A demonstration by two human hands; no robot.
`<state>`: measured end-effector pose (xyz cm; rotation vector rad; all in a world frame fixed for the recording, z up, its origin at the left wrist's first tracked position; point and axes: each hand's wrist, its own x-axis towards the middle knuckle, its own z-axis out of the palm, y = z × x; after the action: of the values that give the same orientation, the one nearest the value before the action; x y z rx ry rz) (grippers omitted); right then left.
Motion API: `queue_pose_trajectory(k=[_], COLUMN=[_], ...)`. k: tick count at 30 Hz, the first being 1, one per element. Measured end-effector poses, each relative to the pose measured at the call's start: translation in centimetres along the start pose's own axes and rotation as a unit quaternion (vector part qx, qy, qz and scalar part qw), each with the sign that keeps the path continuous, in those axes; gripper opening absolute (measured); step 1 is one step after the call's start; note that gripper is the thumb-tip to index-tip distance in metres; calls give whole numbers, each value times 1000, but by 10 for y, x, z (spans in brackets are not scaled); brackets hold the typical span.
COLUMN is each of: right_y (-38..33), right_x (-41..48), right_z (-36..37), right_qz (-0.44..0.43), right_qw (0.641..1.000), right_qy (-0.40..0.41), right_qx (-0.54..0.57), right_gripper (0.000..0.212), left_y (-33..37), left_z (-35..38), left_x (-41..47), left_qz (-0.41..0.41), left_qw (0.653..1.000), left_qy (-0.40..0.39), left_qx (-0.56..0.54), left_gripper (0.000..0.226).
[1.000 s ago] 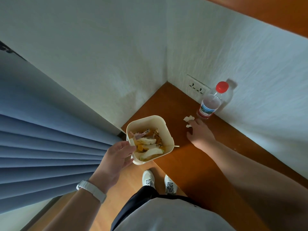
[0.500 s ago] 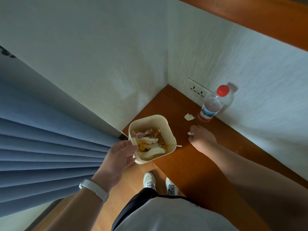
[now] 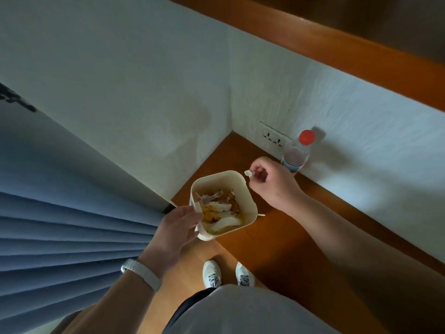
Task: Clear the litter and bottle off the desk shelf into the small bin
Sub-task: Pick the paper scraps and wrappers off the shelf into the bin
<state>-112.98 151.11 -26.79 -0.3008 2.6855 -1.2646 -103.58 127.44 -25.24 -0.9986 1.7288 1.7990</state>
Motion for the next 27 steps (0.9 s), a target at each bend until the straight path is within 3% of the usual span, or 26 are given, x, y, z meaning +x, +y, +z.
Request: queue_pose_trajectory(k=[7,12,18,27], right_y=[-35,-31,11,87], right_x=[9,17,31,48], right_z=[-2,-5,-7,38], right_qz=[-51,-63,44,157], right_qw=[991,995,999,959], right_qy=[-118,-82,14,-101], right_qx=[-21,-4,-25,-213], right_gripper=[13,23,17,45], left_y=[14,16,18,15], left_z=[12,14,4,-20], left_x=[6,13,19,15], left_qz=[16,16,10,1], left_qw=[999,999,1000,999], left_qy=[-41,-48,-27,6], left_qx=[16,19,-8,-34], left_gripper=[16,20,16,17])
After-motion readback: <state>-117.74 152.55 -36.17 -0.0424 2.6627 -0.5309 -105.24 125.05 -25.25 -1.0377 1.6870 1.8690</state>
